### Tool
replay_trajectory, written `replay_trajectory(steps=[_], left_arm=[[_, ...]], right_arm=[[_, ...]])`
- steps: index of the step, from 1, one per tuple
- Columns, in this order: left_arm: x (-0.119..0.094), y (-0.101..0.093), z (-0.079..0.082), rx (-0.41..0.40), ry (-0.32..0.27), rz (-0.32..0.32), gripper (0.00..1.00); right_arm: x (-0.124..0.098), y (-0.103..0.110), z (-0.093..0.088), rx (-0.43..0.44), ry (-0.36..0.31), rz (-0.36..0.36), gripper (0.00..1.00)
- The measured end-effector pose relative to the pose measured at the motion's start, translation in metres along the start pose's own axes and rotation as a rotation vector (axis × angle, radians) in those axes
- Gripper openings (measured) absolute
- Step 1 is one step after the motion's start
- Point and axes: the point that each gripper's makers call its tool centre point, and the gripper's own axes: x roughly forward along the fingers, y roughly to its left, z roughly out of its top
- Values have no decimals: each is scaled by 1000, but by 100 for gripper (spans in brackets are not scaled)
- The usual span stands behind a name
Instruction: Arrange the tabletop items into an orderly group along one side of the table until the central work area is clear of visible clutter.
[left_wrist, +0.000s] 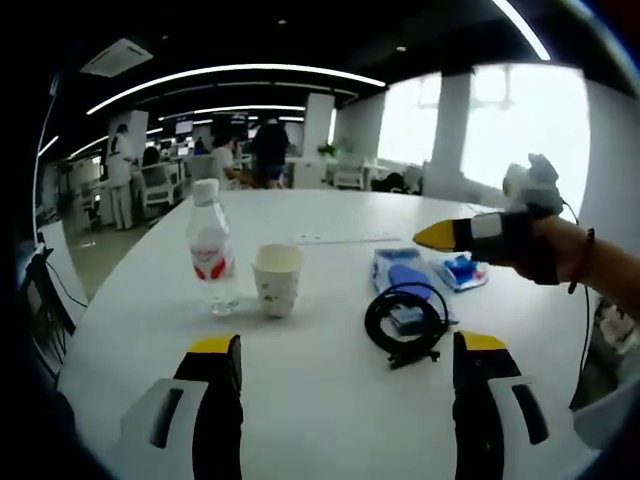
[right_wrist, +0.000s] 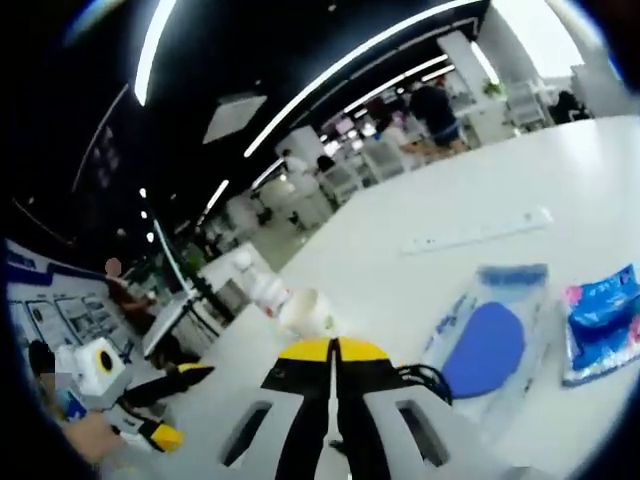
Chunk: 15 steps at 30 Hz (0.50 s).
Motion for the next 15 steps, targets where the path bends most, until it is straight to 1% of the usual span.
replay_trajectory(steps=[2,3,4,7,8,9,10,12,14,15], left_arm=[[0,-1,0,0,1,-2,86],[1,-2,0,1,1,-6,86],[1,-2,0,0,2,-7,86],[1,-3,1,4,-2,-9,86],[1,-4,1,3,-2,-11,86],[1,-4,1,5,-2,-12,86],[1,-4,0,7,0,-11,86],[1,-4,0,11,2,-11,86],[0,-3,-1,12,5,-7,87],[0,-3,-1,16,5,-8,87]], right_arm=[[-3,-5,-4,-9,13,-14,0],[-5,-8,-7,-37,27,-27,0],[-8,-14,-8,-40,31,-55,0],[-11,-21,-13,-54,45,-83,0],[-13,-26,-16,-67,61,-98,0],[-13,-27,-17,-69,58,-101,0],[-13,-30,-18,-68,63,-111,3],[-13,-35,-21,-67,71,-121,11],[-14,-41,-25,-83,92,-149,16],[-13,-45,-27,-92,103,-163,21]])
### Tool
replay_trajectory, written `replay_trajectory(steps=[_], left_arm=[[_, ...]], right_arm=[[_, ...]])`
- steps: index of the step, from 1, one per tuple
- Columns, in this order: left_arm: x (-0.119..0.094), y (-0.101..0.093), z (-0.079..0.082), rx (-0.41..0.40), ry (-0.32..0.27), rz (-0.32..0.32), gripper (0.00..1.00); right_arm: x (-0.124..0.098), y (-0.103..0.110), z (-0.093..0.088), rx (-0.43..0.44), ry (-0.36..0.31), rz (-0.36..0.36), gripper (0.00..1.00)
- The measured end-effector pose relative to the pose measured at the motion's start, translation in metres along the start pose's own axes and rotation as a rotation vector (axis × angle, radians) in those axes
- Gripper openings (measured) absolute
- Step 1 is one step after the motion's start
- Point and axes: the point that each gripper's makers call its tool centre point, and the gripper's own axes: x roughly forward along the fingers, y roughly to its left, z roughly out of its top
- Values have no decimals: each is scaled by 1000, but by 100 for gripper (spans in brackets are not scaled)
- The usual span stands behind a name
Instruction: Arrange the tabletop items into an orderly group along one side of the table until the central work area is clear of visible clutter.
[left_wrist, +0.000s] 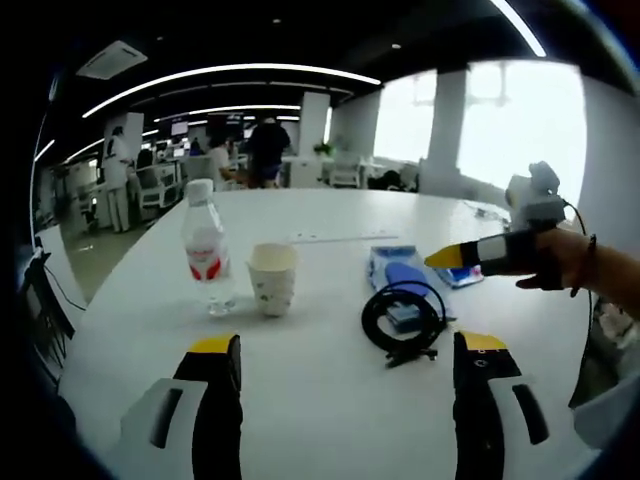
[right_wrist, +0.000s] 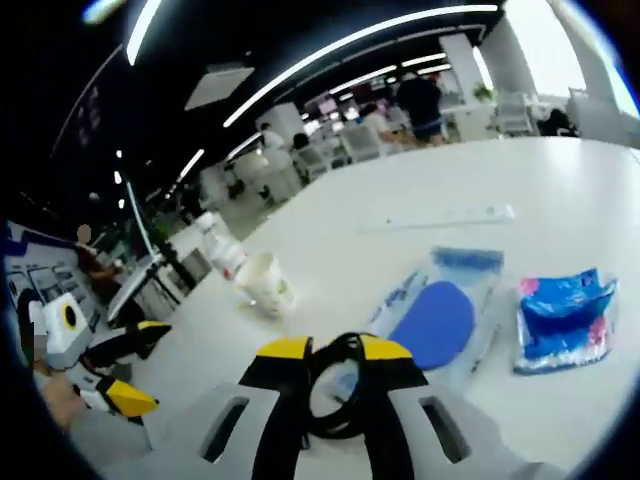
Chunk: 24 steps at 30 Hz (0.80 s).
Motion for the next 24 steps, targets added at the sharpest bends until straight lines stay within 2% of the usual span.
replay_trajectory(steps=[3,9,13,24], left_arm=[[0,1,0,5,-1,2,87],[-1,3,0,13,-1,7,88],[-2,6,-1,18,3,10,89],[-6,9,0,12,-9,9,89]], right_arm=[[4,-4,-5,5,19,-12,35],[10,-12,-19,16,61,-45,46],[16,-14,-25,24,85,-54,49],[34,-19,-38,24,127,-80,46]])
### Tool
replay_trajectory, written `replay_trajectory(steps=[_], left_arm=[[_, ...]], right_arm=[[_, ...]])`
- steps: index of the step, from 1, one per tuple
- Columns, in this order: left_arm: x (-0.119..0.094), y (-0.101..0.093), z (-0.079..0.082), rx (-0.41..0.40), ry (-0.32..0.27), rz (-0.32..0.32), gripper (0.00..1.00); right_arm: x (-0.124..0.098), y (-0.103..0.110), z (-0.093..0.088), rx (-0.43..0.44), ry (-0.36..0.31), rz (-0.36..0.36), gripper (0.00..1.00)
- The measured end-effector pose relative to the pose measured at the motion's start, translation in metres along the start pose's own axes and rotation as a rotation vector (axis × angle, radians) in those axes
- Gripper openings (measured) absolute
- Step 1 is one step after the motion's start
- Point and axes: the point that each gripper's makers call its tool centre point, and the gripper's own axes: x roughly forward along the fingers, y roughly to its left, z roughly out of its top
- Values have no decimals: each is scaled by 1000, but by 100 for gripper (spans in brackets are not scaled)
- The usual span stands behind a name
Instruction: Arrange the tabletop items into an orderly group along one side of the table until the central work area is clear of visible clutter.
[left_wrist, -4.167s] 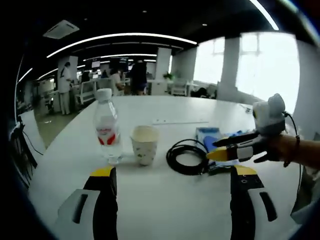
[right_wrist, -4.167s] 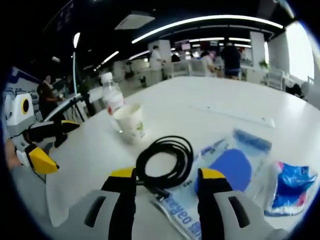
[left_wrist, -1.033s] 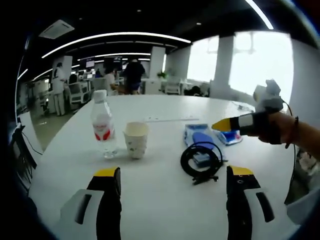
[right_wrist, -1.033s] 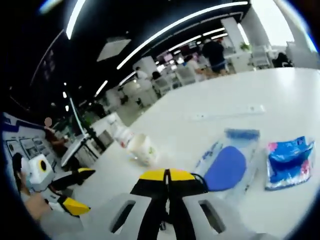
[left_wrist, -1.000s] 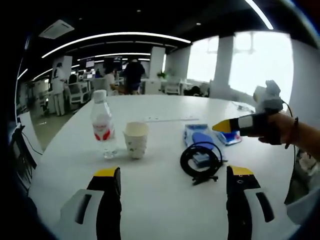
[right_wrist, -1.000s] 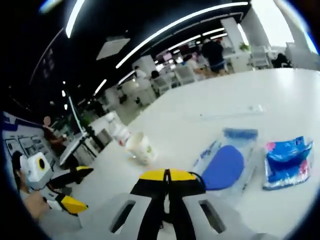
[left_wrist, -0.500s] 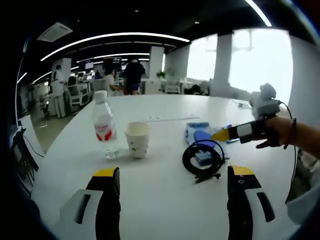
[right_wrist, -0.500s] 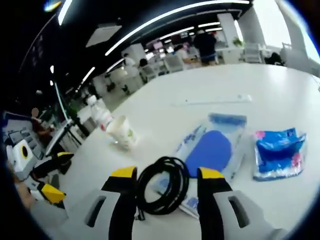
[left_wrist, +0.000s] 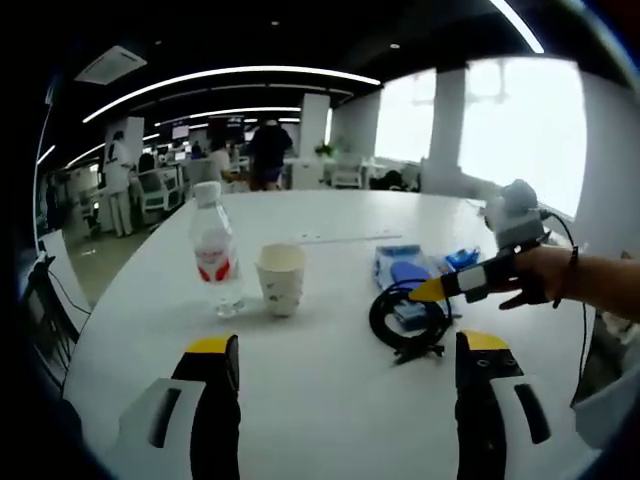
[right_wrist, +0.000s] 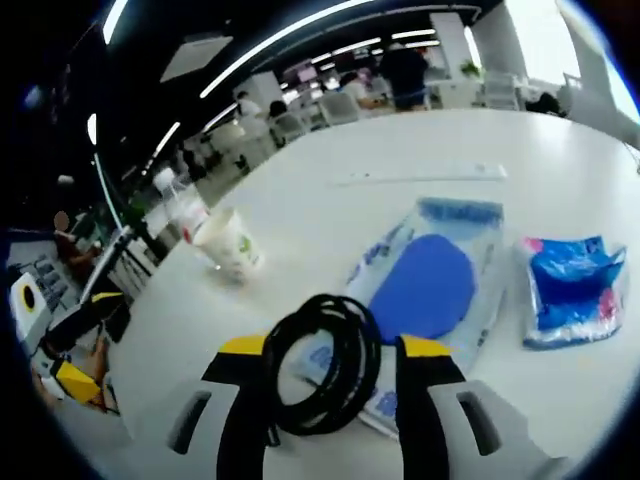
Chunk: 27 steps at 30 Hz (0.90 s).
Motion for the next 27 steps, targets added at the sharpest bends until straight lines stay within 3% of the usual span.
replay_trajectory(steps=[10,13,18,22,27], left_arm=[[-5,2,-3,16,0,6,90],[-6,2,-6,20,7,4,89],[-9,6,-5,13,-7,12,89],[-11,8,-4,18,-9,17,89],[-13,6,-3,23,-12,12,89]], right_arm=[[9,-11,-17,-31,69,-102,34],[8,-13,-17,-39,71,-119,25],[6,-17,-17,26,64,-147,18],[3,-12,-16,51,52,-130,6],[-2,-6,-13,109,35,-105,4]])
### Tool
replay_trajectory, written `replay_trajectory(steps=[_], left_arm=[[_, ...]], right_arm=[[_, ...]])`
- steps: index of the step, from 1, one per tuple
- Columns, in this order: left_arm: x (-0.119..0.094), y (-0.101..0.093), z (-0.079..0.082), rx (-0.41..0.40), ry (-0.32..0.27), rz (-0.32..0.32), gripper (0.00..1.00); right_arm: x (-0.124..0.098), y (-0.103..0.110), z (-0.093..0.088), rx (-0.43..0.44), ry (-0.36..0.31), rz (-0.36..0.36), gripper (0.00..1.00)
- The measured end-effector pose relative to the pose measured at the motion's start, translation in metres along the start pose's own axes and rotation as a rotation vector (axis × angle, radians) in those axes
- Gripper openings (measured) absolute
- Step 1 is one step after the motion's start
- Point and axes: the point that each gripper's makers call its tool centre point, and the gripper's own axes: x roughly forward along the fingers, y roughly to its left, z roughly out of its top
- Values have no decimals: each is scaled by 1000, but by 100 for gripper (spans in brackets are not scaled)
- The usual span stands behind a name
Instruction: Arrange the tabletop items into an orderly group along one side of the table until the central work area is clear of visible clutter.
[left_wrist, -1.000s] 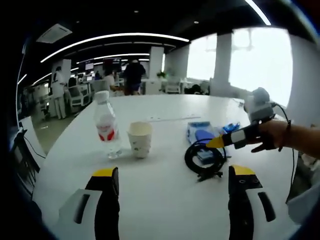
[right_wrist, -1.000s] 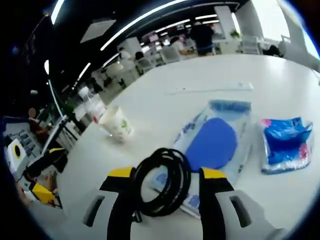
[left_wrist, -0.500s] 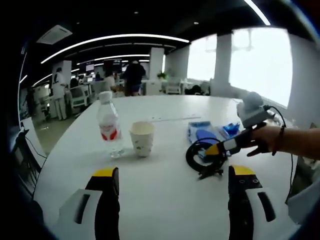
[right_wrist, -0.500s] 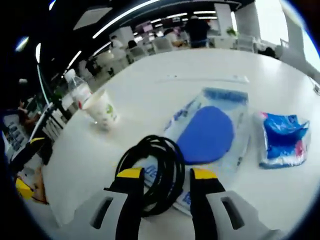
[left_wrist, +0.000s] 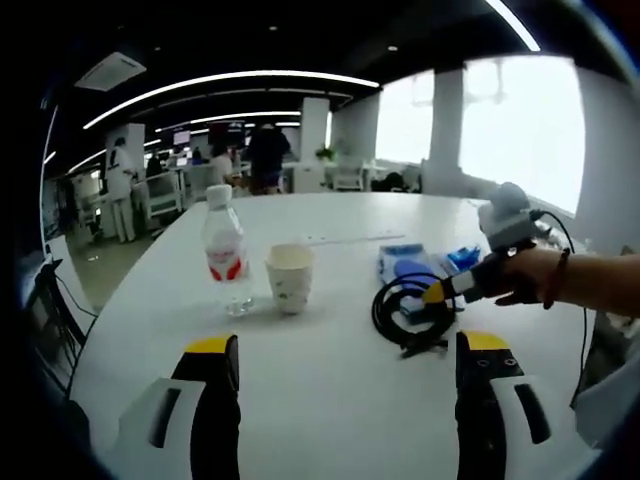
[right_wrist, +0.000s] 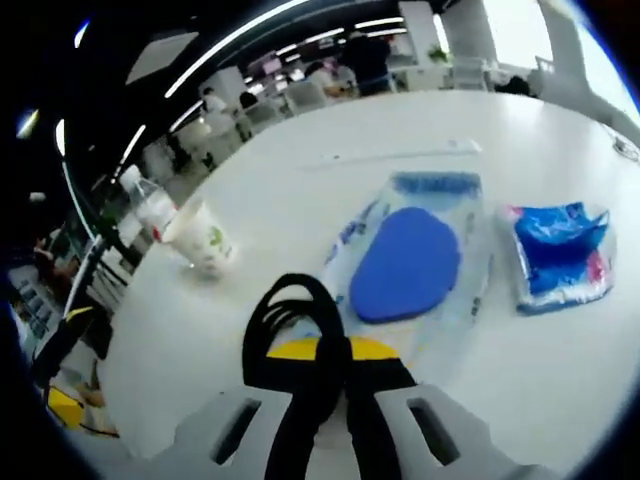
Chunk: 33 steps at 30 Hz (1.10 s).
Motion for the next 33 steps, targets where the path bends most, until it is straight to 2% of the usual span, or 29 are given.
replay_trajectory(steps=[2,16,29,33], left_arm=[[-1,-1,1,1,-3,-1,89],[-7,-3,6,11,-18,-9,88],[-11,-14,6,22,-26,-47,89],[-12,-12,5,30,-25,-42,89]], right_arm=[[-2,4,1,37,-11,24,4],[-37,29,18,98,-95,113,3],[-75,25,18,66,-131,120,3],[-85,19,17,76,-138,121,3]])
